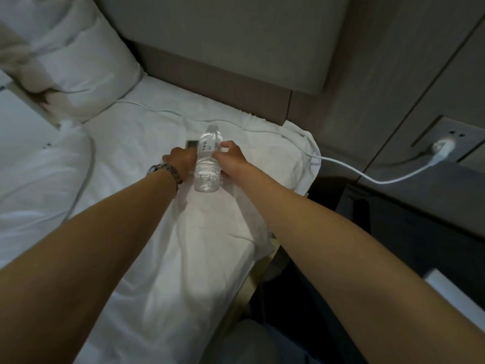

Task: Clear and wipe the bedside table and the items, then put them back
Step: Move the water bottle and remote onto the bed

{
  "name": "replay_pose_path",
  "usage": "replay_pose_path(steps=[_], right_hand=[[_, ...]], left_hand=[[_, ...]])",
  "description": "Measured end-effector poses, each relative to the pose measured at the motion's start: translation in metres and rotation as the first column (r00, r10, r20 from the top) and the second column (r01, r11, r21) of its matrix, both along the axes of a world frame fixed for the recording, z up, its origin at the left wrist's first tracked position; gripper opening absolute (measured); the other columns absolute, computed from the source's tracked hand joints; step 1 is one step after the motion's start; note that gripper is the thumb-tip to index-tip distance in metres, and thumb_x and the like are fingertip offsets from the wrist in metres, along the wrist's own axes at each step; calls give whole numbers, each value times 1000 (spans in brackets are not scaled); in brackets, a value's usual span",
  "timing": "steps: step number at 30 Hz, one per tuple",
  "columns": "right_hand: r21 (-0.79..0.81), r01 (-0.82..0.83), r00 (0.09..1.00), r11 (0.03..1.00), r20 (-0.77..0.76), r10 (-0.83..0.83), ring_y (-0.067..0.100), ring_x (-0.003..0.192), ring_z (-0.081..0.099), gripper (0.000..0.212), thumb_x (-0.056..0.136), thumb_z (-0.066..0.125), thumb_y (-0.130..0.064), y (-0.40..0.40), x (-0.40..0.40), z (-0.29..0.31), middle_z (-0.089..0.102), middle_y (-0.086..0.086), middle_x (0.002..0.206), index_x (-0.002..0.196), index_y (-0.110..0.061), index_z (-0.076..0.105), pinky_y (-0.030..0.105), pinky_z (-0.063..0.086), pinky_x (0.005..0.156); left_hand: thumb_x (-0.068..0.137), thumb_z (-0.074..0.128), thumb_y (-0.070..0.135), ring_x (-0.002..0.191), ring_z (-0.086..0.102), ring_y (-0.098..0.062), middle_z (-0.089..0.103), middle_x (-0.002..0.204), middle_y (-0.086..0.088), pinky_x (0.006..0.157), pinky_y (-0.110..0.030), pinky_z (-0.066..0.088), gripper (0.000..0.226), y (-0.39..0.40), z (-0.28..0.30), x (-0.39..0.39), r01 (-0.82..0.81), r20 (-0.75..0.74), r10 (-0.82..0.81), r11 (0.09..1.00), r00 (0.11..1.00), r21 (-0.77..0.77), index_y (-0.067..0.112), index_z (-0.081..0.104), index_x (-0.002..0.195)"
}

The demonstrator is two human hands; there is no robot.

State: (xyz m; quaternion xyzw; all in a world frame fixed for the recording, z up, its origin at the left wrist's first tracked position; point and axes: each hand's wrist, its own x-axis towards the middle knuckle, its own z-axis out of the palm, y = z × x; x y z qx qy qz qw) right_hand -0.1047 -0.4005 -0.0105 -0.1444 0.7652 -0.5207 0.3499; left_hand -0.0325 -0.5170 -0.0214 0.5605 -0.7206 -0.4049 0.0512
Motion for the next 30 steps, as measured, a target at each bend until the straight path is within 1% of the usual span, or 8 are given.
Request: replay_pose_path(steps=[4,10,13,18,20,22,26,30], right_hand=[[186,-45,967,982,-238,89,33,120,55,45,94,53,-26,5,-2,4,56,14,133,137,-14,49,42,45,103],[153,-40,988,987,-143,62,30,122,54,55,92,57,-37,22,0,3,52,11,138,142,-18,44,46,48,103],[131,-39,989,991,-135,57,29,119,55,50,94,55,-32,41,7,10,51,9,138,141,-18,44,44,49,101],[113,-25,987,993,-154,43,24,96,57,35,97,50,-26,88,12,24,56,9,126,131,-17,50,30,48,66],[116,-8,986,993,-162,27,24,93,58,29,97,50,-25,110,15,31,59,9,122,124,-16,54,29,47,62],[129,3,983,992,-183,21,26,99,60,28,97,48,-24,132,16,36,60,9,120,122,-14,57,34,54,73],[138,25,973,990,-232,8,28,96,61,20,97,46,-19,180,15,43,64,13,111,110,-10,59,38,51,83],[165,87,967,982,-252,-43,34,96,66,15,92,50,-11,238,10,31,68,18,101,94,-10,65,41,55,84]], left_hand=[[85,39,47,126,51,-40,54,137,-19,107,-48,42,65,-11,-11,-6,44,-17,-44,999,999,10,4,56,131],[94,33,49,134,36,-37,38,145,-17,109,-51,30,61,37,33,-2,-11,125,32,985,992,-171,15,40,144],[95,43,47,135,33,-35,37,145,-16,109,-51,32,58,58,45,-11,8,72,15,952,997,-305,14,40,144],[93,49,43,130,38,-37,41,141,-16,107,-48,36,51,99,62,-18,120,-37,-143,925,989,-360,15,45,136],[93,52,37,128,43,-37,47,138,-16,107,-45,38,44,122,65,-21,195,-96,-243,914,965,-356,15,51,131],[92,55,30,125,48,-35,54,132,-15,106,-41,39,37,147,67,-24,235,-197,-302,923,933,-303,14,56,125],[94,54,21,114,59,-27,65,123,-9,88,-28,45,25,201,69,-27,385,-266,-433,898,861,-214,10,65,114],[94,53,20,100,63,-32,67,110,-15,92,-43,55,23,258,57,-32,554,-182,-565,825,804,-115,5,67,105]])
